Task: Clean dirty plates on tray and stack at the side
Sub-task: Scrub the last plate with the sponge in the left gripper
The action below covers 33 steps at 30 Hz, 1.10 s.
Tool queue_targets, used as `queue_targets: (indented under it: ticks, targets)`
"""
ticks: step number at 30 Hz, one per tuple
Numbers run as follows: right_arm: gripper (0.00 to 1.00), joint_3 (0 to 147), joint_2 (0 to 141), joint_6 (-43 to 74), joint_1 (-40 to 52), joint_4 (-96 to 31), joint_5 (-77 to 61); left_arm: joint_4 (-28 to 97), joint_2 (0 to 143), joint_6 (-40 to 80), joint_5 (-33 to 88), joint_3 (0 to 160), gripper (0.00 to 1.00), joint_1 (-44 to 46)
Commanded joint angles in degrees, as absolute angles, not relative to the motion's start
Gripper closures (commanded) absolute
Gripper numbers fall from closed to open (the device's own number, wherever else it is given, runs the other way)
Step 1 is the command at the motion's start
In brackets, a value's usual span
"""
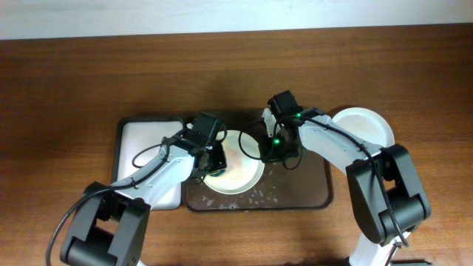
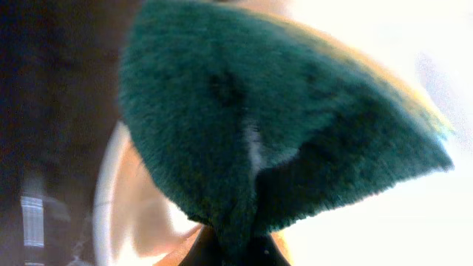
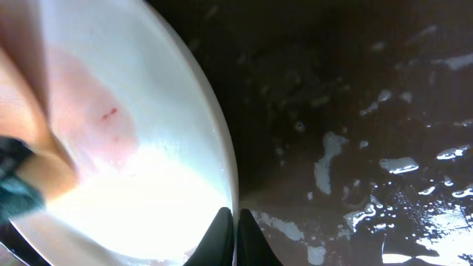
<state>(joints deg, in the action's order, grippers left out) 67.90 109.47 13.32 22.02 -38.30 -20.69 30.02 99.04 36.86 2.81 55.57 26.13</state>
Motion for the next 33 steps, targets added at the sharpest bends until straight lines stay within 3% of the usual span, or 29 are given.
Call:
queue_targets:
  ticks: [1, 6, 11, 18, 24, 33]
  targets:
    - [0.96, 67.6, 110.0, 13.2, 21.8, -38.7, -18.8, 28.0, 97.4, 33.3, -6.5, 56.1, 1.00, 25.3]
    - [0.96, 67.6, 110.0, 13.2, 21.7, -39.0, -18.8, 17.9, 97.4, 27.5, 10.3, 56.1, 1.00, 25.5]
    - [0.96, 67.6, 110.0, 13.2, 21.7, -39.0, -18.8, 17.5, 98.3, 34.8, 10.6, 56.0, 1.00, 25.7]
    - [0.96, 67.6, 110.0, 13.2, 21.7, -39.0, -18.8, 10.0, 104.0, 35.2, 8.9, 56.0, 1.00, 30.9]
    - [0.96, 67.6, 110.0, 13.2, 21.7, -39.1, -18.8, 16.5, 105.0, 36.6, -2.8, 56.1, 1.00, 30.9]
    - [0.96, 67.6, 110.0, 13.2, 21.7, -39.7, -18.8, 27.8, 96.2, 24.4, -2.6, 56.2, 1.00, 29.4]
